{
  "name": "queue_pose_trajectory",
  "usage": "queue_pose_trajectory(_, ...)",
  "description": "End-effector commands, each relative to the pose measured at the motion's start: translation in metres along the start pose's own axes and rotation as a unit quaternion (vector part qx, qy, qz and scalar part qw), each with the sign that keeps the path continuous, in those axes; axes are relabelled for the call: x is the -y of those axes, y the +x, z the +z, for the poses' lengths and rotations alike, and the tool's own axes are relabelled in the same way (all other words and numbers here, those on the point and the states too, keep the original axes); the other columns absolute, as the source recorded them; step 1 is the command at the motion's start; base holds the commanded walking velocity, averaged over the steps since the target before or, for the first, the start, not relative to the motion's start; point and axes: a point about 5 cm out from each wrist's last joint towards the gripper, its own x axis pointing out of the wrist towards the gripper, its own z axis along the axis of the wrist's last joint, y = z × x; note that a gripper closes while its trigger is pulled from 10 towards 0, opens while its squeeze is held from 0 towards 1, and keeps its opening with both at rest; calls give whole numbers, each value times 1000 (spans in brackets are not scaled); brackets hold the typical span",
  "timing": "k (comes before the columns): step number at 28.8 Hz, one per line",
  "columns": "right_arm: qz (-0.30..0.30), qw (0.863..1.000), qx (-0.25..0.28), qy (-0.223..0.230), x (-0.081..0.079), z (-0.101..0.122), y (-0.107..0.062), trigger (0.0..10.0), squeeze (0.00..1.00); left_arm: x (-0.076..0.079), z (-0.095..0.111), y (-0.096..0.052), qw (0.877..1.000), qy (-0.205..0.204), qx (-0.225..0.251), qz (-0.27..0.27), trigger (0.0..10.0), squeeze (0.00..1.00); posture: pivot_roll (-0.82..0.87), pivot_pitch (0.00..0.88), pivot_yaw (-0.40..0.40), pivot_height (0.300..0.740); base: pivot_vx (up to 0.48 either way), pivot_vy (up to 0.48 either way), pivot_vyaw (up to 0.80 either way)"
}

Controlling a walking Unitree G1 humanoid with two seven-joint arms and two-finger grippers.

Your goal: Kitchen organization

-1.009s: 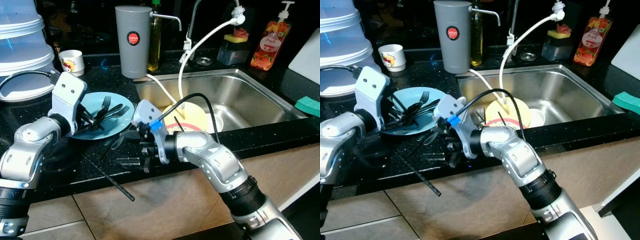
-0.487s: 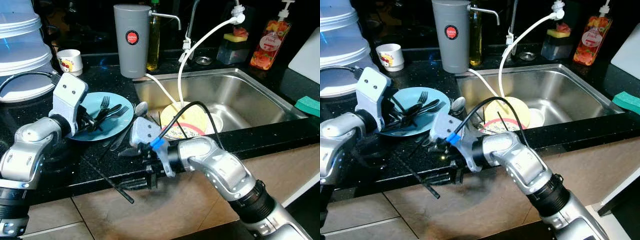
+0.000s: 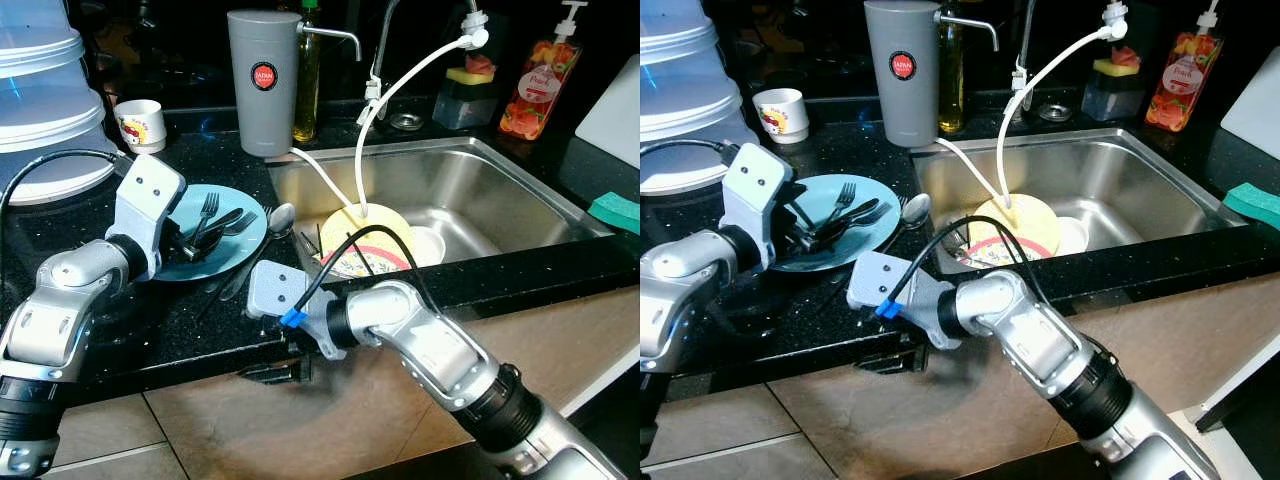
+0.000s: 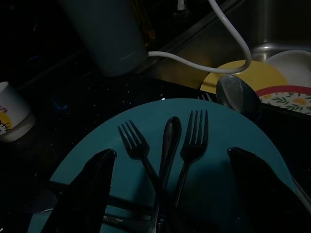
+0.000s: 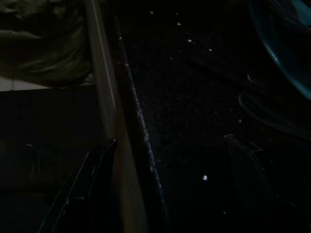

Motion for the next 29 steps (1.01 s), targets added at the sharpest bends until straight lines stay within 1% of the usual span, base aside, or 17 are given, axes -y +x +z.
queue_pose_trajectory(1,6,1000,-25,9,-3,-10,3,10000,0,0,-3,-3,1000,11,-15,-3,10000,0,60,96,-10,740,0,0,0)
queue_pose_trajectory(8,7,1000,-18,15,-2,-10,2,10000,0,0,-3,-3,1000,11,-15,-3,10000,0,60,97,-10,740,0,0,0)
queue_pose_trajectory(9,3,1000,-12,23,0,-9,1,10000,0,0,-3,-3,1000,10,-15,-2,10000,0,61,97,-11,740,0,0,0)
queue_pose_trajectory(11,-20,999,0,37,7,-9,-3,10000,0,0,-3,-2,1000,9,-13,2,10000,0,61,96,-12,740,0,0,0)
queue_pose_trajectory(13,-76,995,21,54,21,-7,-9,10000,0,-2,-3,-1,1000,4,-10,18,10000,0,62,95,-12,740,0,0,0)
queue_pose_trajectory(14,-94,993,27,59,26,-7,-11,10000,0,-3,-3,-1,1000,3,-9,24,10000,0,62,95,-12,740,0,0,0)
queue_pose_trajectory(15,-142,986,50,74,38,-4,-17,10000,0,-4,-2,0,999,1,-7,36,10000,0,64,95,-11,740,0,0,0)
queue_pose_trajectory(17,-191,975,70,92,50,-3,-24,10000,0,-5,-2,0,999,-4,-3,50,10000,0,64,95,-11,740,0,0,0)
queue_pose_trajectory(18,-205,971,75,96,54,-3,-26,10000,0,-6,-2,1,998,-7,-2,55,10000,0,64,95,-11,740,0,0,0)
queue_pose_trajectory(19,-232,964,83,102,60,-3,-31,10000,0,-6,-1,1,998,-11,0,60,10000,0,65,93,-9,740,0,0,0)
queue_pose_trajectory(21,-296,942,100,122,74,-4,-44,10000,0,-6,-1,3,997,-22,4,70,10000,0,66,93,-7,740,0,0,0)
queue_pose_trajectory(22,-296,942,100,122,74,-4,-44,10000,0,-6,-1,3,997,-22,4,70,10000,0,66,93,-7,740,0,0,0)
queue_pose_trajectory(23,-353,919,113,133,85,-7,-56,10000,0,-5,-1,4,997,-30,7,73,10000,0,66,93,-7,740,0,0,0)
queue_pose_trajectory(26,-449,870,125,159,101,-19,-83,10000,0,-1,-3,5,996,-42,6,78,10000,0,67,92,-7,740,0,0,0)
queue_pose_trajectory(27,-449,870,125,159,101,-19,-83,10000,0,-1,-3,5,996,-42,6,78,10000,0,67,92,-7,740,0,0,0)
queue_pose_trajectory(28,-468,858,129,169,104,-23,-89,10000,0,-1,-3,5,996,-46,5,80,10000,0,67,92,-7,740,0,0,0)
queue_pose_trajectory(29,-475,852,133,177,106,-25,-93,10000,0,-2,-4,5,995,-49,2,88,10000,0,67,92,-7,740,0,0,0)
